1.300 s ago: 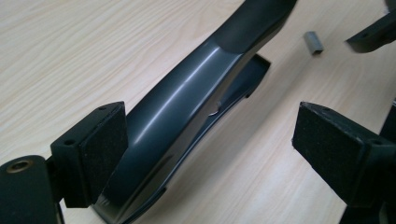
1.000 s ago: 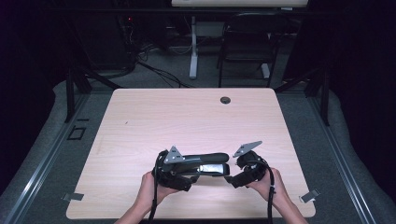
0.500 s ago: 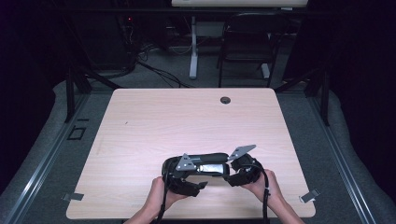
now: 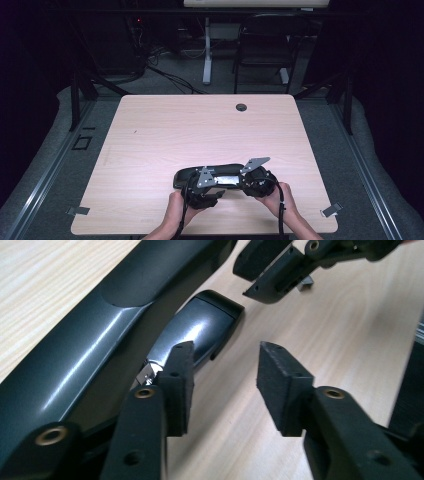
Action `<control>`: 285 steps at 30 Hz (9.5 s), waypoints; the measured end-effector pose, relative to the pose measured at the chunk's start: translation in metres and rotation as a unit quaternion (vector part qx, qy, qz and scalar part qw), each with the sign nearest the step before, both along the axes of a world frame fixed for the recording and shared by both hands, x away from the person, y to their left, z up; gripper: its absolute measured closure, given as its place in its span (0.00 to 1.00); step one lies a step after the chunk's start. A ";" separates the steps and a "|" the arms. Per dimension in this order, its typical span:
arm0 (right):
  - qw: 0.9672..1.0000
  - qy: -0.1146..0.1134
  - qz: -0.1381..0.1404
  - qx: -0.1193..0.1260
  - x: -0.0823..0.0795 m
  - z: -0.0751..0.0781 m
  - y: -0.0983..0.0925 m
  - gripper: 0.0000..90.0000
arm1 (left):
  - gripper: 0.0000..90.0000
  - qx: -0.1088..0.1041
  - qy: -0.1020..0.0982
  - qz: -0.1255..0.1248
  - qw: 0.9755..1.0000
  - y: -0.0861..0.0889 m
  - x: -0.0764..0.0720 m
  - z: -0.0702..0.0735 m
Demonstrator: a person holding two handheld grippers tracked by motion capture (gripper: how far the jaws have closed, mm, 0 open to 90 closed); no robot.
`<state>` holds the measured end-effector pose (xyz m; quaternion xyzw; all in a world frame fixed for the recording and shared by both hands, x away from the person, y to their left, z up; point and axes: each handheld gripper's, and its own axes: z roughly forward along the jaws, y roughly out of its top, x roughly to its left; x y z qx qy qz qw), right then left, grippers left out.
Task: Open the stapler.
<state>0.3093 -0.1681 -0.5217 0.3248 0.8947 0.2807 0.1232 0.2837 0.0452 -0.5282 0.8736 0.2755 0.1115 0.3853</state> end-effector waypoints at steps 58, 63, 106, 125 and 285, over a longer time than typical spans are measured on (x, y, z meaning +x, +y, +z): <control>0.997 -0.077 -0.020 -0.023 -0.004 -0.036 0.013 1.00 | 1.00 -0.052 -0.032 0.104 0.993 -0.030 0.014 -0.028; 0.996 -0.080 -0.025 -0.019 -0.005 -0.037 0.014 1.00 | 1.00 -0.065 -0.029 0.112 0.991 -0.030 0.013 -0.029; 0.996 -0.084 -0.024 -0.011 -0.005 -0.039 0.012 1.00 | 1.00 -0.133 -0.079 0.149 0.977 -0.014 0.012 0.001; 0.997 -0.079 -0.022 -0.012 -0.005 -0.038 0.012 1.00 | 1.00 -0.156 -0.101 0.160 0.969 0.002 0.012 0.019; 0.999 -0.033 -0.010 -0.014 0.007 -0.032 0.012 1.00 | 0.99 -0.179 -0.031 0.302 0.936 0.148 0.020 0.055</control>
